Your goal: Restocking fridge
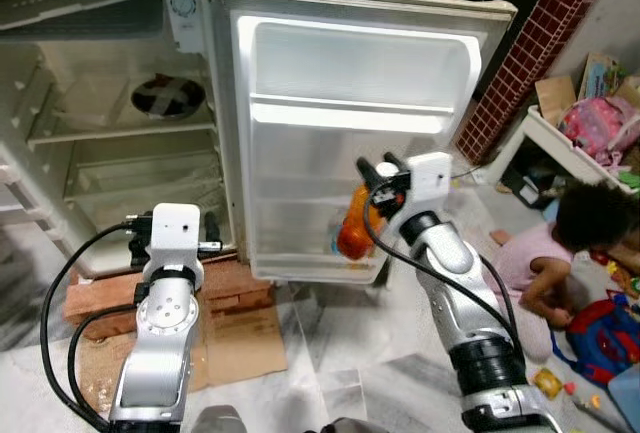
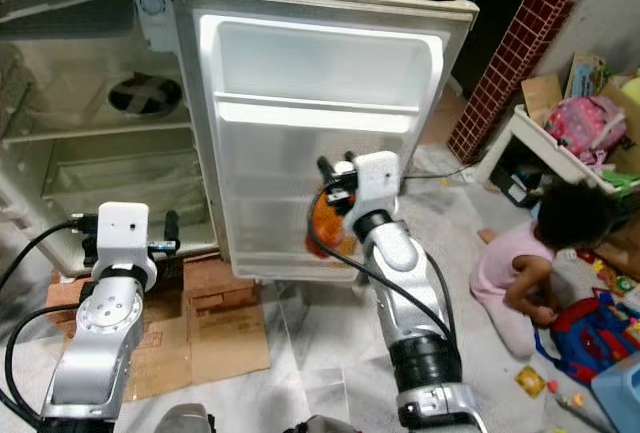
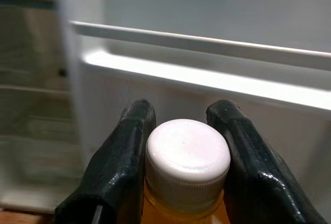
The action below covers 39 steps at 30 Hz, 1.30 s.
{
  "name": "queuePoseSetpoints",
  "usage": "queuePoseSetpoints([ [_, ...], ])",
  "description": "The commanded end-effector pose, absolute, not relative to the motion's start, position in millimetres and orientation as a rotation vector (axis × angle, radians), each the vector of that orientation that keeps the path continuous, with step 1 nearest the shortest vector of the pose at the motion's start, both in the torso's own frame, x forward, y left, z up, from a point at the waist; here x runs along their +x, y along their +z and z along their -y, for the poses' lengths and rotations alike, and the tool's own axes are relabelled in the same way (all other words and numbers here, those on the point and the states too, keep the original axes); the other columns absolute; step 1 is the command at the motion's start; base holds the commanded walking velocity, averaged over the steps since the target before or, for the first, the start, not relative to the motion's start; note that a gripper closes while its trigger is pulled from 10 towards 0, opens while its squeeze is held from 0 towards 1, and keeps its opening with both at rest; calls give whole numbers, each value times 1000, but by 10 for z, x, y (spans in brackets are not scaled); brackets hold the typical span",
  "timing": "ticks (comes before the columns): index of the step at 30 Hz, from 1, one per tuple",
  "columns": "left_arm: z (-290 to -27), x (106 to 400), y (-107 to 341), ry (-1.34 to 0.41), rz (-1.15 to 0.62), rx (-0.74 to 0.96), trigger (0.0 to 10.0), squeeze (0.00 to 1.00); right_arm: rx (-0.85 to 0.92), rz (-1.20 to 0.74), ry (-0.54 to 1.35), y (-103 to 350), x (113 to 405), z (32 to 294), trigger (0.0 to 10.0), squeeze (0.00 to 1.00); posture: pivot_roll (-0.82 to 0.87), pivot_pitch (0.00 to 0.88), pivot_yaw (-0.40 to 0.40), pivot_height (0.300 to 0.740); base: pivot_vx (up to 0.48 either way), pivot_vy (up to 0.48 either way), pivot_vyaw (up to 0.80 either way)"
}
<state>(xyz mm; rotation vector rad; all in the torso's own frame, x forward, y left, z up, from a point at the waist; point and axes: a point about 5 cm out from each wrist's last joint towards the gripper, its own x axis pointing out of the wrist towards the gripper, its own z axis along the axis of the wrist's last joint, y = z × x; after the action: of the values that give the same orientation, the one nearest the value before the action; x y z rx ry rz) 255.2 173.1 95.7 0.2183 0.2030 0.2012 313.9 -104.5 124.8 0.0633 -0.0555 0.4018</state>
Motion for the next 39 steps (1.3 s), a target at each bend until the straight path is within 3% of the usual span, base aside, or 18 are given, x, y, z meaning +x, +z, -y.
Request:
queuePoseSetpoints([
  [1, -1751, 2547, 973, 219, -191, 208, 10000, 0, 65, 113, 421, 1383, 3172, 1043, 10000, 0, 118, 0, -117, 740, 259, 0, 0],
  [15, -1723, 2564, 994, 208, -171, 204, 10000, 0, 53, 122, 453, 1394, 3155, 1004, 10000, 0, 114, 0, -116, 740, 300, 340, 0],
  [28, -1626, 2540, 973, 144, -170, 202, 10000, 0, 13, 104, 395, 1349, 3058, 1194, 10000, 0, 109, 0, -122, 740, 0, 0, 0],
  [39, -1613, 2559, 986, 146, -163, 192, 10000, 0, 7, 79, 373, 1309, 2999, 1285, 10000, 0, 103, 0, -124, 740, 0, -397, 0],
])
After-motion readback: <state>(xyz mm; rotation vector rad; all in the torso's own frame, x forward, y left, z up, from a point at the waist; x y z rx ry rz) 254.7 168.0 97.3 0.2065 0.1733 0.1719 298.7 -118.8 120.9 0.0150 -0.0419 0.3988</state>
